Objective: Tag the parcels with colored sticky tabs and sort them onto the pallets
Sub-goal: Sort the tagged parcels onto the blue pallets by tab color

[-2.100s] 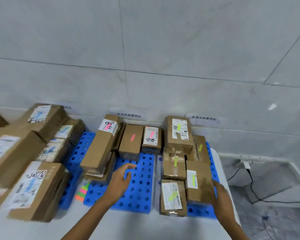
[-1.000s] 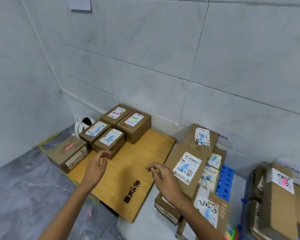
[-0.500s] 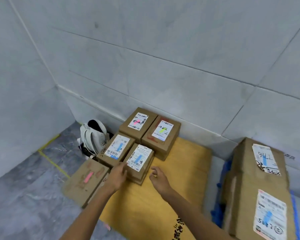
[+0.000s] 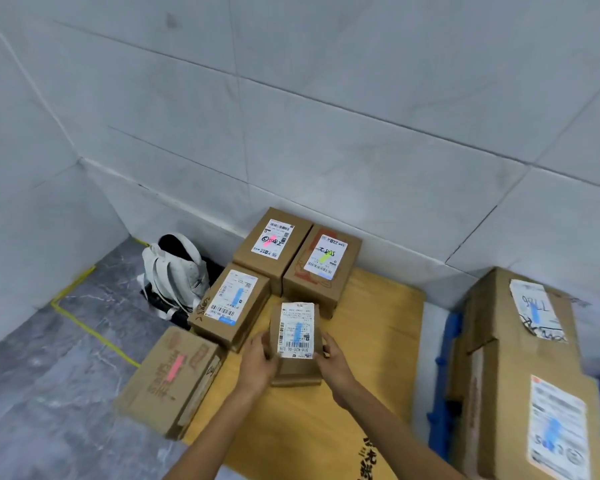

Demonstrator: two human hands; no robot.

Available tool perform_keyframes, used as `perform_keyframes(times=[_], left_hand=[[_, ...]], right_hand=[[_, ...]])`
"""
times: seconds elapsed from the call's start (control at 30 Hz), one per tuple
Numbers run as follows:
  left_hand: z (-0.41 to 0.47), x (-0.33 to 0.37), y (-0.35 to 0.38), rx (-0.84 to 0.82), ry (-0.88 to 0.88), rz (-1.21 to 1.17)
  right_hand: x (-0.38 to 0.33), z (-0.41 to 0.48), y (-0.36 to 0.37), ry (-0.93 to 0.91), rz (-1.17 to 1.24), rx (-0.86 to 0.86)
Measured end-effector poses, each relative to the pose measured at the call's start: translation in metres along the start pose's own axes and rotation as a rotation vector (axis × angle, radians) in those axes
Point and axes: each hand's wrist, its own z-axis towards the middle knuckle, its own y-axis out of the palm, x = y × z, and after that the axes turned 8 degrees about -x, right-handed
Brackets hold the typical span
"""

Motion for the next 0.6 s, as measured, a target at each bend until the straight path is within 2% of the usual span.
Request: perform_keyframes(times=[0.07, 0.13, 0.23, 0.37, 0.5, 0.6], left_hand=[[-0.009, 0.013, 0.003, 0.018, 0.065, 0.018], [-0.021, 0.038, 0.004, 0.121, 0.124, 0.003], [-0.042, 0.091, 0.004, 0.233, 0.17, -0.17], [-0.07, 0.184, 0.029, 0.088, 0.332, -0.462], [-0.098, 0.273, 0.087, -0.015, 0.568, -0.508], [-0.113, 0.324, 0.153, -0.099, 0.64, -0.511]], right_hand=[[-0.01, -0.015, -0.012, -0.048, -0.041, 0.017], [-0.026, -0.035, -0.031, -0.145, -0.12, 0.076], [-0.051, -0.073, -0.067, -0.272, -0.119, 0.139], [-0.069, -0.132, -0.135, -0.463, -0.011, 0.271], [-0.077, -0.196, -0.222, -0.642, 0.063, 0.474], [-0.06, -0.234, -0.296, -0.715, 0.0, 0.616]])
